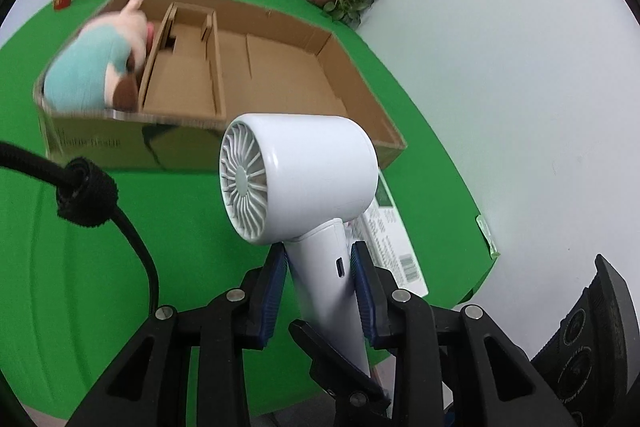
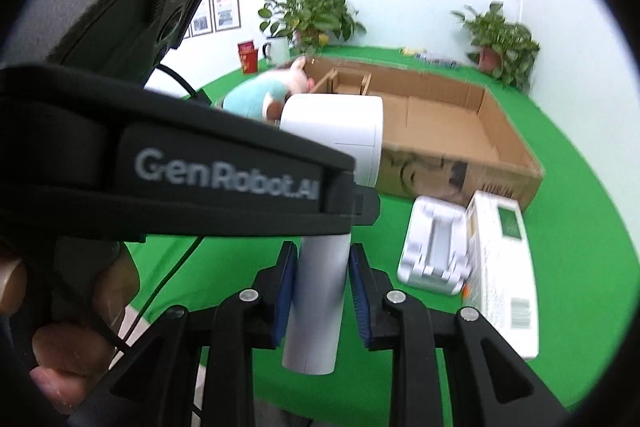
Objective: Organize objects
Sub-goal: 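Lift the hair dryer with the right tool and carry it over the large box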
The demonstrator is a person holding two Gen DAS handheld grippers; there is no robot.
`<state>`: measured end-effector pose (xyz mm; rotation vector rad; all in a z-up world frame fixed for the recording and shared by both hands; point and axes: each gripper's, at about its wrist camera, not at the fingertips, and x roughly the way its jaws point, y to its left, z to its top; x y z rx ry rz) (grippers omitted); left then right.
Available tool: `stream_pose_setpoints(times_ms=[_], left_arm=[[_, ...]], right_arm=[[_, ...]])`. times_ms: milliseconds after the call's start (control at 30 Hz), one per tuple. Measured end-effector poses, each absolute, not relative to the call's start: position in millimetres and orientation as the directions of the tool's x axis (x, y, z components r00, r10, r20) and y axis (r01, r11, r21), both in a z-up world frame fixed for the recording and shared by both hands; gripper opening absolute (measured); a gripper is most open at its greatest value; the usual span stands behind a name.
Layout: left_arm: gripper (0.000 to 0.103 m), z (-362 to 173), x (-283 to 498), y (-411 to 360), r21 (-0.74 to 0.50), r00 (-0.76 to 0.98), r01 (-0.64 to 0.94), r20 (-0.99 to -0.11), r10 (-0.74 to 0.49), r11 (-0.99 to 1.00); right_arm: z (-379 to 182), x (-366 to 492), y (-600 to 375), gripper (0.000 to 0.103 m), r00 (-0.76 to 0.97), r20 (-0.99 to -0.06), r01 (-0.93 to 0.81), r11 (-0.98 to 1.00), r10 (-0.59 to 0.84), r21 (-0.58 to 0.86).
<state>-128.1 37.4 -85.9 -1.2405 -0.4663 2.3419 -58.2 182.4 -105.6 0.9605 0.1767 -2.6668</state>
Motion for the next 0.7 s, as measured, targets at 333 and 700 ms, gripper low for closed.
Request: stream_pose_setpoints(times_ms=[333, 700], left_arm=[[0.030, 9.0, -154.9, 59.4, -0.401, -0.568, -0.345, -0.631, 0.529, -0.849], [0.030, 76.6, -208.7, 67.1, -0.375, -0.595, -0.373, -0.606, 0.528, -0.849]], right_arm=[[-41.9, -80.8, 193.2, 0.025, -0.837, -0.506, 0.265, -0.963, -0.207, -0.044], [1.5, -133.6, 196.1, 0.025, -0.870, -0.451, 0.246, -0.968, -0.197, -0.053]])
